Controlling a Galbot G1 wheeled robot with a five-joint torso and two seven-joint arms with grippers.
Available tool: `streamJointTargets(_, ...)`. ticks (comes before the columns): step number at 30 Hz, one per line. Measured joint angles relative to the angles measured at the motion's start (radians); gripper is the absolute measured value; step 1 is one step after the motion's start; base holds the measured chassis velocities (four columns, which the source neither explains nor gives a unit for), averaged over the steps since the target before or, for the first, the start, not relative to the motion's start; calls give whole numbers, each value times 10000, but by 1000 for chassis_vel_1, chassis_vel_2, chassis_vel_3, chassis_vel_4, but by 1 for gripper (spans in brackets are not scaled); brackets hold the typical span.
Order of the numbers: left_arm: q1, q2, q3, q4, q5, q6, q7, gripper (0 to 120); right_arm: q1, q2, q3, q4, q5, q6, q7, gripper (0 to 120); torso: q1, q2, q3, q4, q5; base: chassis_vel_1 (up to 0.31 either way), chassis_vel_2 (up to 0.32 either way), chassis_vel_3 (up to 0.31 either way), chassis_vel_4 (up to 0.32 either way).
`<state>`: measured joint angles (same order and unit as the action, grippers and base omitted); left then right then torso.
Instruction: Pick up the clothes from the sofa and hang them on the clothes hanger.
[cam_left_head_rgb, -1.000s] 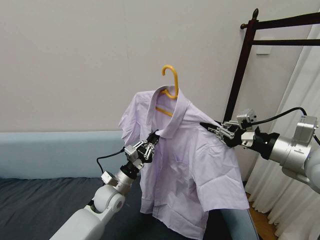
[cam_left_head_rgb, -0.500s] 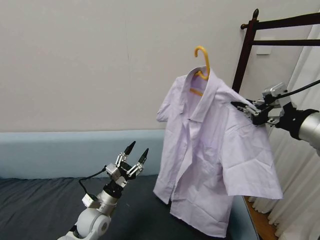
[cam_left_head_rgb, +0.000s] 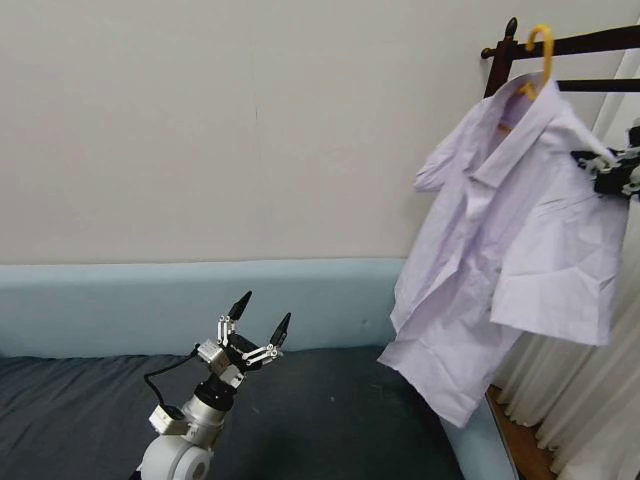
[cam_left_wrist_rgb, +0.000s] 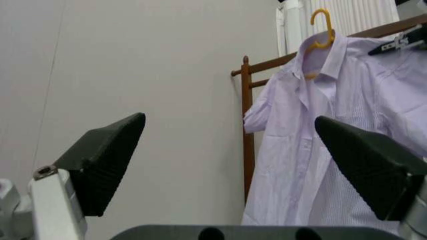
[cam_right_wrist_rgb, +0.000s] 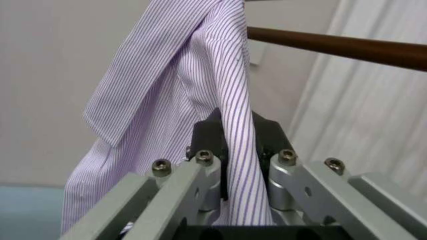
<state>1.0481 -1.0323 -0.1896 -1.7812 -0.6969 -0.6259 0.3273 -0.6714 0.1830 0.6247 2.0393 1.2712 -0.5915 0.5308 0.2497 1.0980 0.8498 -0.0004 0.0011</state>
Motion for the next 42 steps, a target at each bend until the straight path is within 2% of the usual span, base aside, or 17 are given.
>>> streamJointTargets(2,-69,23,32,46,-4,1,3,100,-145,149,-205,-606,-747,330,-177,7,0,0,1,4,2,0,0,0,0)
streamJointTargets(11,-520,160,262,520,-112,-15,84,100,-139,715,-733,-2246,-1958,1102,-598,7,0,0,2,0,0,0,0,0,0)
streamJointTargets(21,-381,-24,262,598,-66,-41,227,100,398,1252,-1507,-3054,-2794,1649,-1151,7,0,0,1,-2,-1,0,0,0,0)
streamJointTargets(25,-428,-104,302,720,-33,-41,248,100,2068,1874,-3321,-3584,-3349,1861,-1307,7,1,0,2,1,1,0,0,0,0)
streamJointTargets(26,-428,-104,302,720,-33,-41,248,100,2068,1874,-3321,-3584,-3349,1861,-1307,7,1,0,2,1,1,0,0,0,0)
streamJointTargets(28,-443,-113,297,766,-33,-40,247,100,3085,2215,-4170,-3951,-3455,1850,-1302,7,1,0,2,3,-1,0,0,0,0)
streamJointTargets(29,-443,-113,297,766,-33,-40,247,100,3085,2215,-4170,-3951,-3455,1850,-1302,7,1,0,2,3,-1,0,0,0,0)
streamJointTargets(32,-396,-93,228,820,-35,-40,247,100,4231,2724,-5057,-4609,-3720,1839,-1251,7,1,1,1,4,-5,0,0,0,0)
streamJointTargets(42,-323,-81,145,865,-46,-70,243,100,5324,3348,-5867,-5569,-3764,1744,-964,7,1,1,1,0,-1,0,0,0,0)
